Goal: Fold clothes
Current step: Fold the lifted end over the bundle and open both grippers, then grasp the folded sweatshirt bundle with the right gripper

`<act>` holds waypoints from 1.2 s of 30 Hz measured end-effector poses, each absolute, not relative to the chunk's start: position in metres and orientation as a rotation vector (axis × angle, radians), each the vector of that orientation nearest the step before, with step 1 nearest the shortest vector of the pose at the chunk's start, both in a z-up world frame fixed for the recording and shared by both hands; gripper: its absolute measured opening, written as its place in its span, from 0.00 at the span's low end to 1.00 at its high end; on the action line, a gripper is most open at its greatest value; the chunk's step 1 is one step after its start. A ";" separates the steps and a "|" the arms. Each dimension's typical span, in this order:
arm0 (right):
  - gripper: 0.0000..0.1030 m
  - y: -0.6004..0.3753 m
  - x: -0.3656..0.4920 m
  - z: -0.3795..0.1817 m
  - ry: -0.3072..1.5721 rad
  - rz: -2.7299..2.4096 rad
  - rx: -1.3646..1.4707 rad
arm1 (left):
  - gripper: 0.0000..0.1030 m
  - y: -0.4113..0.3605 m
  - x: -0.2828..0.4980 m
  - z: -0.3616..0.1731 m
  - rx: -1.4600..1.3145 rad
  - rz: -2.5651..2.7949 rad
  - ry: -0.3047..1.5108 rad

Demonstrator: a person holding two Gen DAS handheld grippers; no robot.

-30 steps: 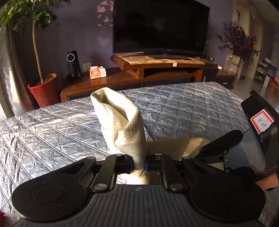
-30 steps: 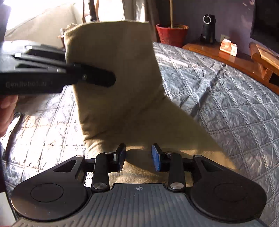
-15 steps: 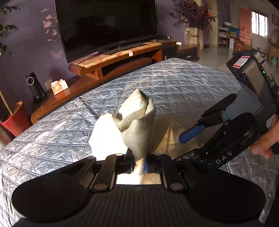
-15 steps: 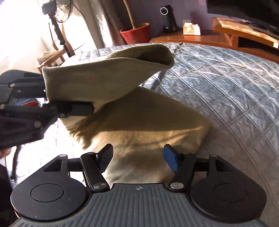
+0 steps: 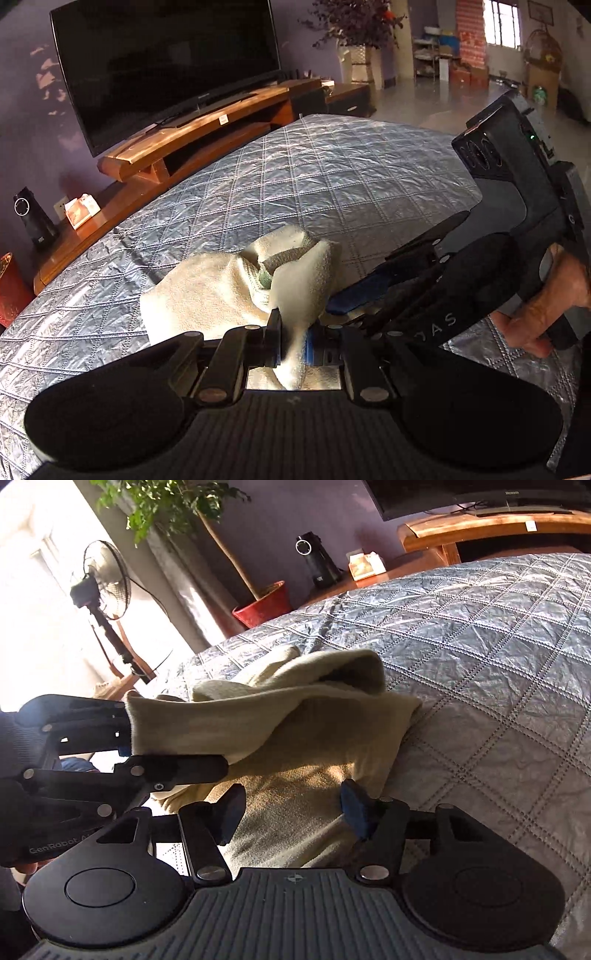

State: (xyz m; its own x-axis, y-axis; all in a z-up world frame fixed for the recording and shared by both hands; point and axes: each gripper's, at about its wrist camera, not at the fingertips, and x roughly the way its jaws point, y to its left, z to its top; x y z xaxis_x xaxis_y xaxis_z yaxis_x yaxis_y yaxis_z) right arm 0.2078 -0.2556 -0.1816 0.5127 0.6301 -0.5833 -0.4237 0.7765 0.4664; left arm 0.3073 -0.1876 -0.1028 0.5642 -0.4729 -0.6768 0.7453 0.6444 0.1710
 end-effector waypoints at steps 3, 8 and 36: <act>0.57 -0.252 0.202 -0.177 0.802 0.640 0.216 | 0.10 -0.189 0.313 -0.099 0.461 -0.764 0.640; 0.70 -0.264 0.196 -0.153 0.853 0.590 0.120 | 0.13 -0.186 0.313 -0.107 0.487 -0.790 0.681; 0.80 -0.303 0.247 -0.187 1.007 0.513 0.682 | 0.35 -0.085 0.379 -0.076 0.125 -0.510 0.898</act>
